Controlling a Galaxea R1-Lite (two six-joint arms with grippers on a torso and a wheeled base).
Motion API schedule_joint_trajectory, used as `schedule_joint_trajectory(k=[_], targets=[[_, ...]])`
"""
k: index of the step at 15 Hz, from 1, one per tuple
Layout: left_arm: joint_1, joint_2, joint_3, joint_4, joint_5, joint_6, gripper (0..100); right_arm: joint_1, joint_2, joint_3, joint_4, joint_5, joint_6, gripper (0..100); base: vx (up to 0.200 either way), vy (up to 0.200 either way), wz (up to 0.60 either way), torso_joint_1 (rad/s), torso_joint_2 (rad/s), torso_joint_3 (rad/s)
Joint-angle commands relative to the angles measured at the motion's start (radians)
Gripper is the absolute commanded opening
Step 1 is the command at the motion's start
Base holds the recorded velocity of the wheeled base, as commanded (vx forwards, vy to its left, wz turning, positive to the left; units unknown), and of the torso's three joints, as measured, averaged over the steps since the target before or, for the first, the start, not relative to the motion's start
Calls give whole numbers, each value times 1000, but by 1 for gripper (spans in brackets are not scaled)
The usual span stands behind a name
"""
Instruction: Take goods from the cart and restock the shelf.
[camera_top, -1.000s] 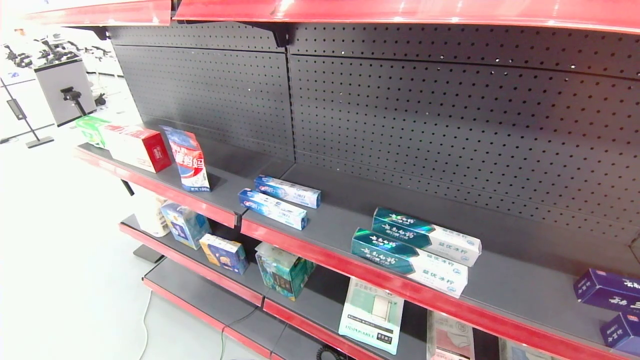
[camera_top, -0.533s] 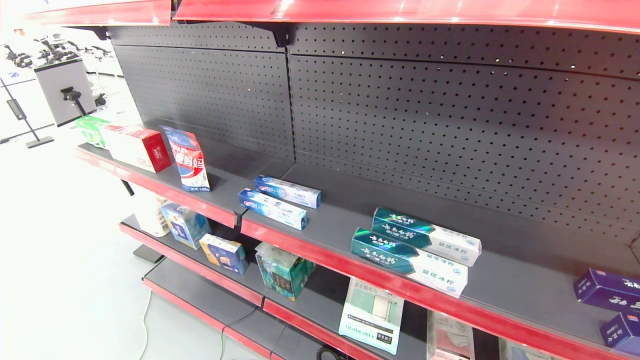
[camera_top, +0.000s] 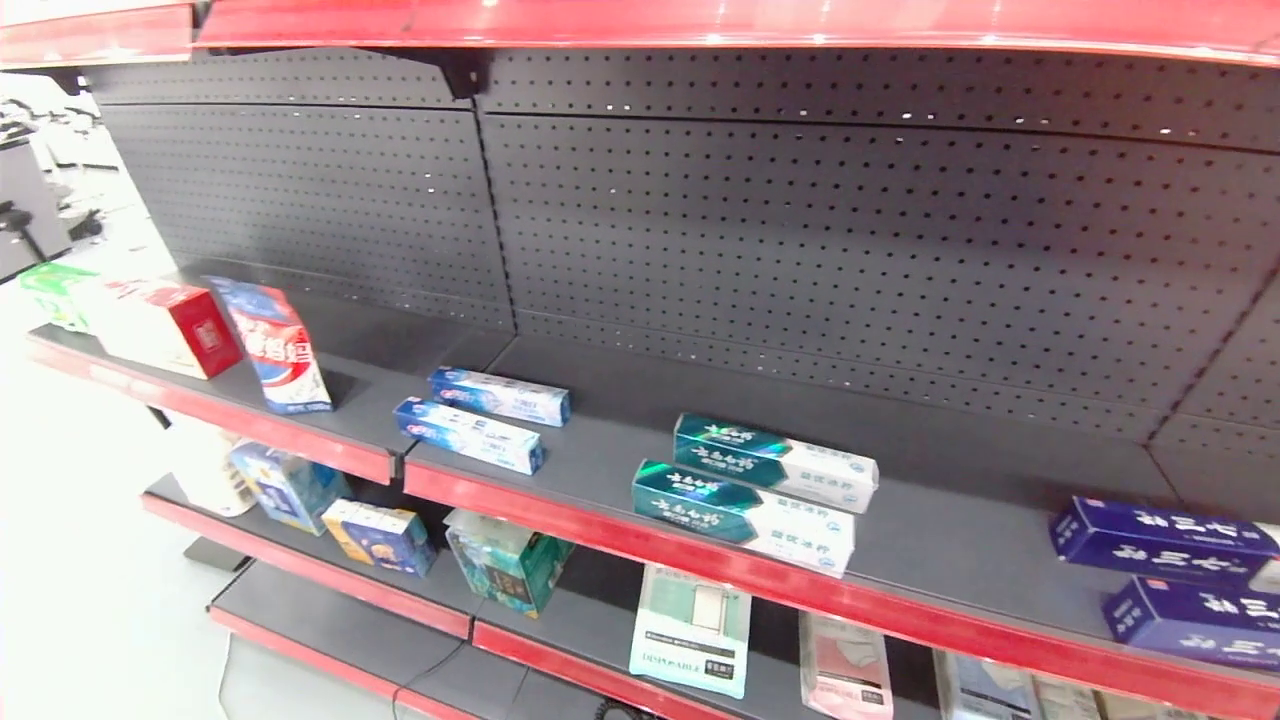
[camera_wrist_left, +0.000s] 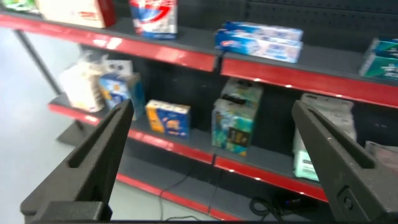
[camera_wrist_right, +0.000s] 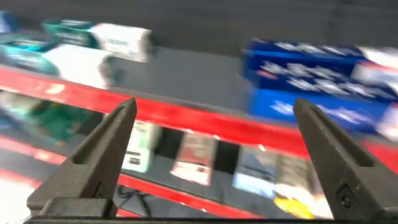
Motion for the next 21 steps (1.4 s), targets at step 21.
schedule_joint_trajectory(k=[21], targets=[[0, 12, 0, 0, 0, 0, 100, -2, 6, 1, 0, -4, -5, 100, 0, 0, -114, 0, 1, 1]])
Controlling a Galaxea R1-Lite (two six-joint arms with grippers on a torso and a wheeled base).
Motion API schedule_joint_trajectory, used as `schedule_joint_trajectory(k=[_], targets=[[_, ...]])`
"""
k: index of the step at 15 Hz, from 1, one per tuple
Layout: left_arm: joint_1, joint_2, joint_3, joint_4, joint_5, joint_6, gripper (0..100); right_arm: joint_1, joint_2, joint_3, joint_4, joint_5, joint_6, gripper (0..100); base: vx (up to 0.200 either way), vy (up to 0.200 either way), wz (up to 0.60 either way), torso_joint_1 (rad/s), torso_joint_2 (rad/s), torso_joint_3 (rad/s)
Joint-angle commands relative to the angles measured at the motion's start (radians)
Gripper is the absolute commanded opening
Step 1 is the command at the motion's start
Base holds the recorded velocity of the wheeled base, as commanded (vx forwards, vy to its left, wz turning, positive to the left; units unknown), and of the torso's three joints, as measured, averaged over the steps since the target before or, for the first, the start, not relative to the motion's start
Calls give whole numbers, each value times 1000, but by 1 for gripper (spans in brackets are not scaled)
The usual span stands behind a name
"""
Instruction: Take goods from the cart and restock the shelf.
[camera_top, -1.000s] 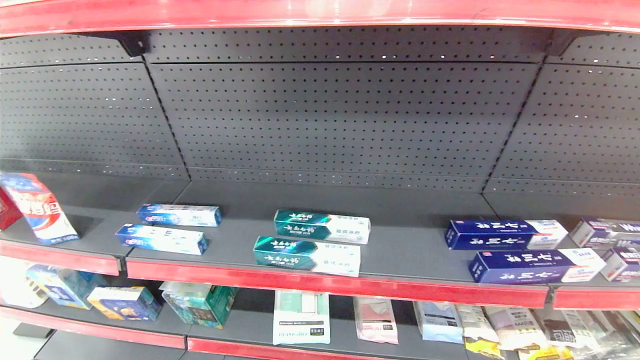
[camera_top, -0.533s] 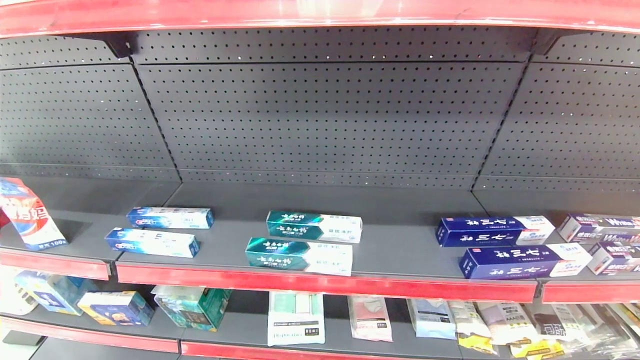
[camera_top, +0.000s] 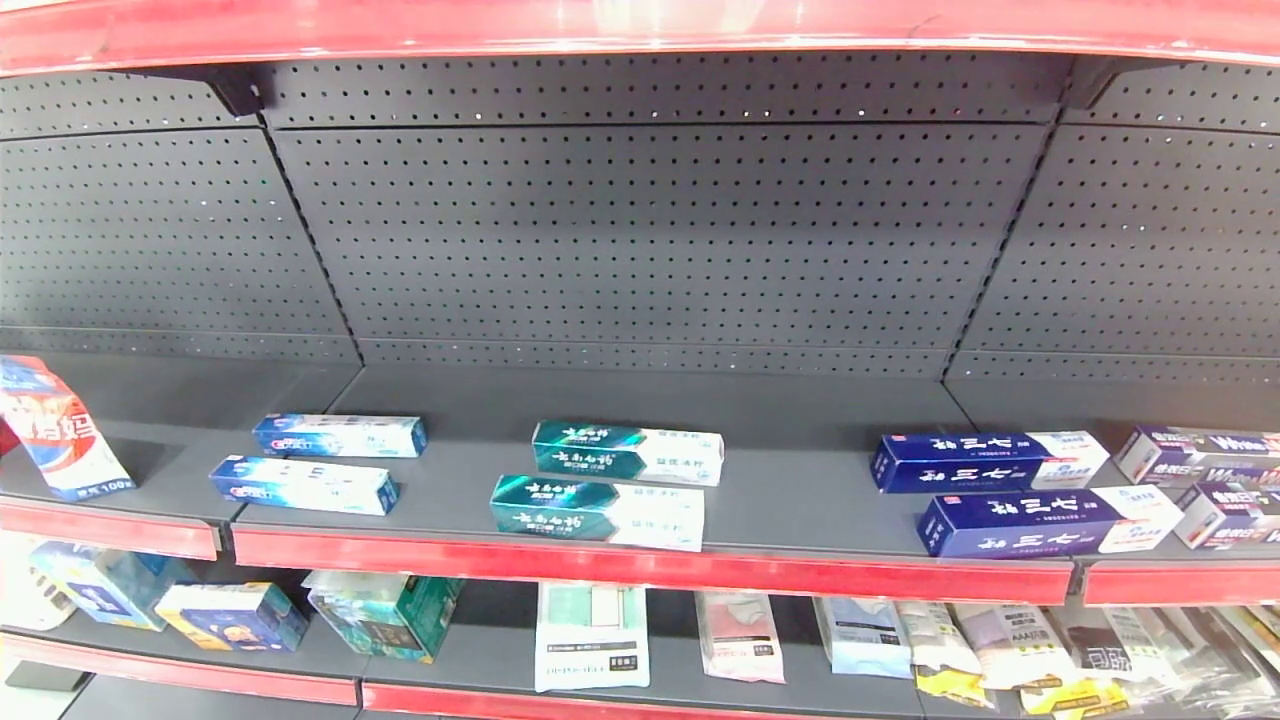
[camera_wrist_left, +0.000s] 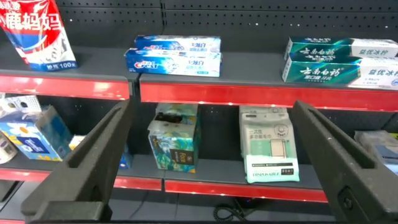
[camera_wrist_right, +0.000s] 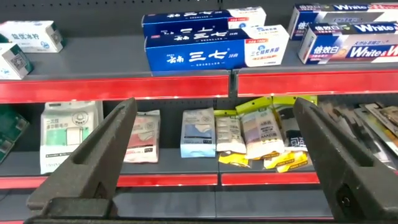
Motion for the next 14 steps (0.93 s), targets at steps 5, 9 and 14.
schedule_joint_trajectory(k=[5, 9, 14], targets=[[0, 21, -57, 11, -3, 12, 100, 0, 4, 0, 0, -2, -2, 100, 0, 0, 0, 0, 0, 0], [-1, 636, -571, 20, 16, -66, 100, 0, 4, 0, 0, -2, -2, 100, 0, 0, 0, 0, 0, 0], [5, 1130, -621, 98, 171, -42, 100, 0, 4, 0, 0, 0, -1, 100, 0, 0, 0, 0, 0, 0]])
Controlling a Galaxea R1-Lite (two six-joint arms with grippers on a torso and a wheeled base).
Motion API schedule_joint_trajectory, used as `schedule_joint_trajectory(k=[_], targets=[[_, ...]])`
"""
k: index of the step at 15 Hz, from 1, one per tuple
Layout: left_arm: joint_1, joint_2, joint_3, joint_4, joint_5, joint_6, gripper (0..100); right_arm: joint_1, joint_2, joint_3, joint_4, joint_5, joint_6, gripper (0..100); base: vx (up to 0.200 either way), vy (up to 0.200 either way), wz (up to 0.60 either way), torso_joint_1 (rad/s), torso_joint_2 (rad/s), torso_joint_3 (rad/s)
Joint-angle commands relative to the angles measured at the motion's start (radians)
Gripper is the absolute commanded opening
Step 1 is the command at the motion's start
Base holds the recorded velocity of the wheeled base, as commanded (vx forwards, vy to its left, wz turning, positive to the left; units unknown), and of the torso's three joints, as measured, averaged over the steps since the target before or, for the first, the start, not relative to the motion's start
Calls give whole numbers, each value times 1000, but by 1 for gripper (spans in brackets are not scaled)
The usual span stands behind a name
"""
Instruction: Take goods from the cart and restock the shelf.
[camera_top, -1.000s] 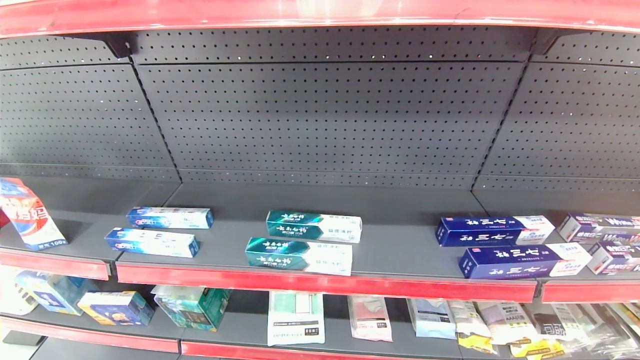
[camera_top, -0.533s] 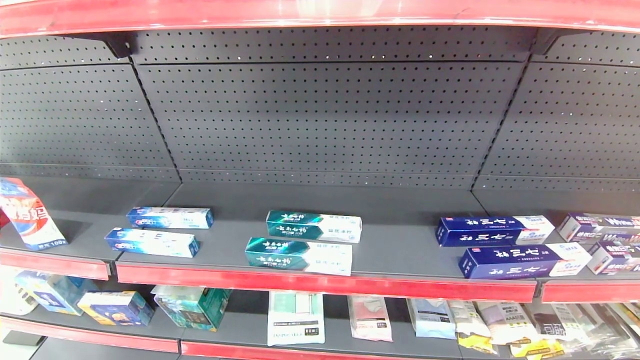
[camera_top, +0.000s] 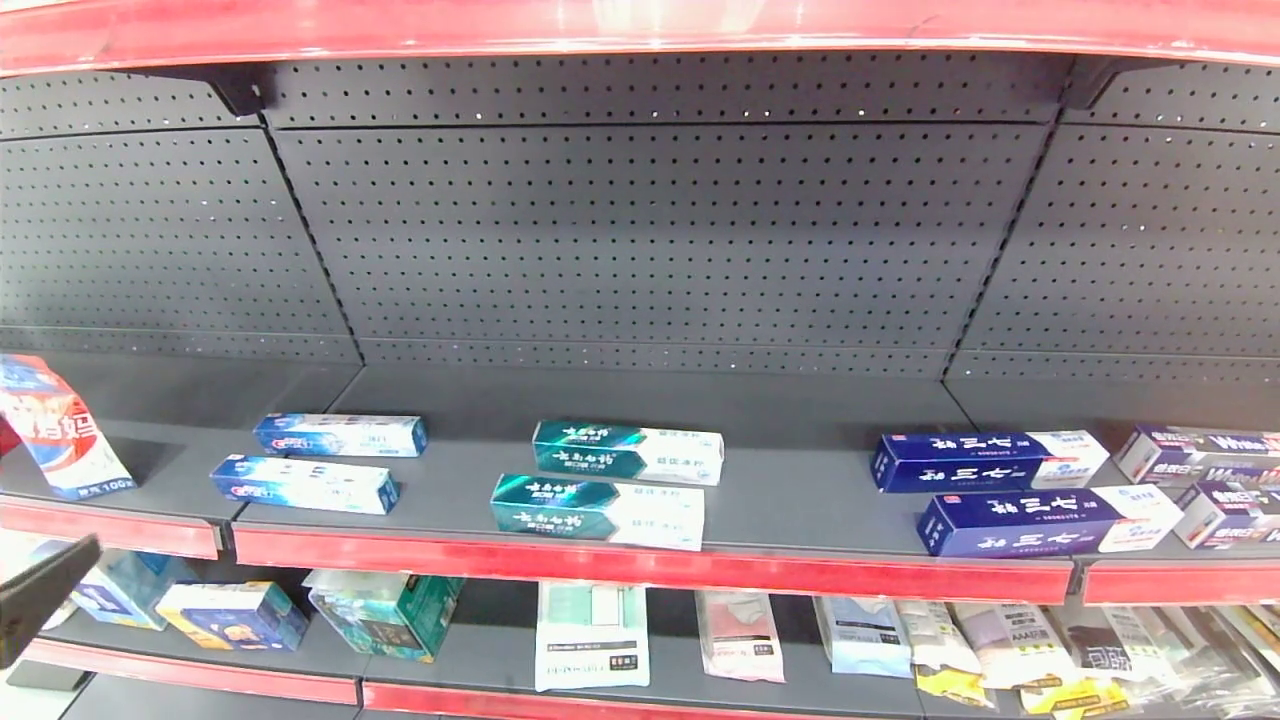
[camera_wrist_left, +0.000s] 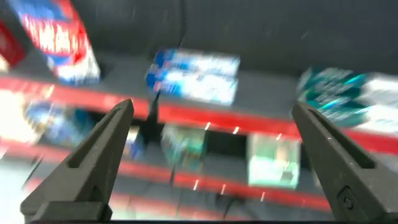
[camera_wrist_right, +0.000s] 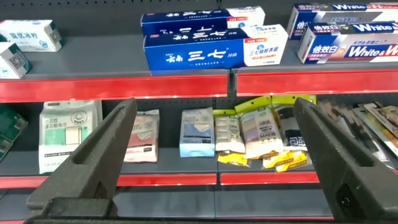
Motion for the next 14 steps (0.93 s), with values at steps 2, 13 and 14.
schedule_joint_trajectory(k=[2, 13, 14], targets=[[-15, 548, -166, -17, 60, 2, 100, 0, 2, 0, 0, 0, 1, 100, 0, 0, 0, 0, 0, 0], [-236, 974, -304, -175, 83, 33, 100, 0, 2, 0, 0, 0, -1, 100, 0, 0, 0, 0, 0, 0], [-250, 994, -327, -175, 83, 30, 100, 0, 2, 0, 0, 0, 1, 100, 0, 0, 0, 0, 0, 0]])
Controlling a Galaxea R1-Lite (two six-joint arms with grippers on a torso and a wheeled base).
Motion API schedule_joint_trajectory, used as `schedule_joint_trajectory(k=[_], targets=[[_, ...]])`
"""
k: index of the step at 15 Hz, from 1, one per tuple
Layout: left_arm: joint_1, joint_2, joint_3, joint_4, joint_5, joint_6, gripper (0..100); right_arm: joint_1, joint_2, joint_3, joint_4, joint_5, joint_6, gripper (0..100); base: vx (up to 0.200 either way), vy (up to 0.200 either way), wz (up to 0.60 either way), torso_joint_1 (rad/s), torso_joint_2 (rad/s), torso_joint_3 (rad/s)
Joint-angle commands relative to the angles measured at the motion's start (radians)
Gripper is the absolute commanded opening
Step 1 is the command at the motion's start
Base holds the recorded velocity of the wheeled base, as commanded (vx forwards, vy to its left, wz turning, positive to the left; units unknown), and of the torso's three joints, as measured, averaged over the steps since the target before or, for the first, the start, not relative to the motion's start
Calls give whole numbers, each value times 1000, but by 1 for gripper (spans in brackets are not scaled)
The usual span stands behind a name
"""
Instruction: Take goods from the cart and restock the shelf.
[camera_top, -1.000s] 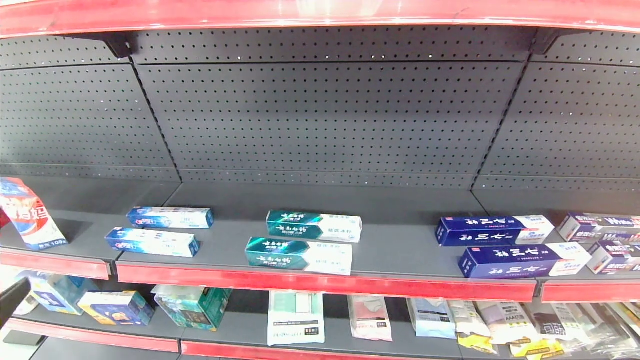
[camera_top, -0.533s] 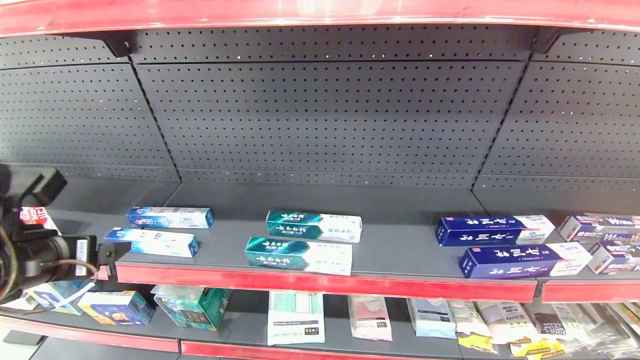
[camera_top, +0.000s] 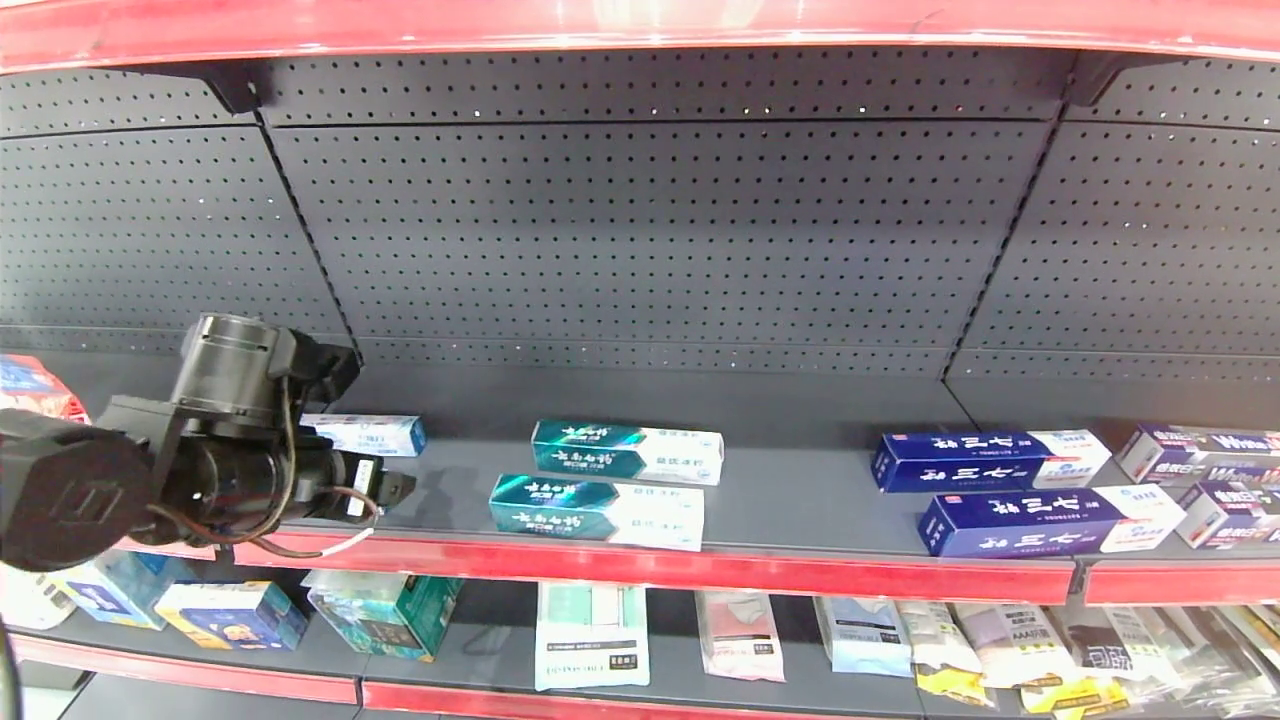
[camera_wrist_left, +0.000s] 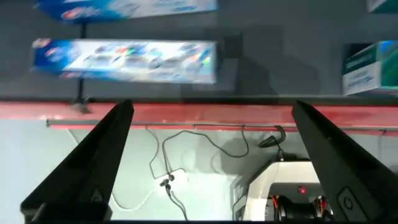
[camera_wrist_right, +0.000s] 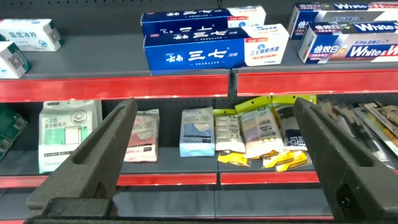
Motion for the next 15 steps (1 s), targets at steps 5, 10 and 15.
schedule_joint_trajectory(k=[5, 10, 15], targets=[[-79, 118, -66, 2, 1, 2, 100, -1, 2, 0, 0, 1, 0, 100, 0, 0, 0, 0, 0, 0], [-110, 167, -101, 2, 4, 2, 100, -1, 2, 0, 0, -1, -1, 100, 0, 0, 0, 0, 0, 0], [-120, 190, -107, 0, 7, -1, 100, -1, 2, 0, 0, 1, 0, 100, 0, 0, 0, 0, 0, 0]])
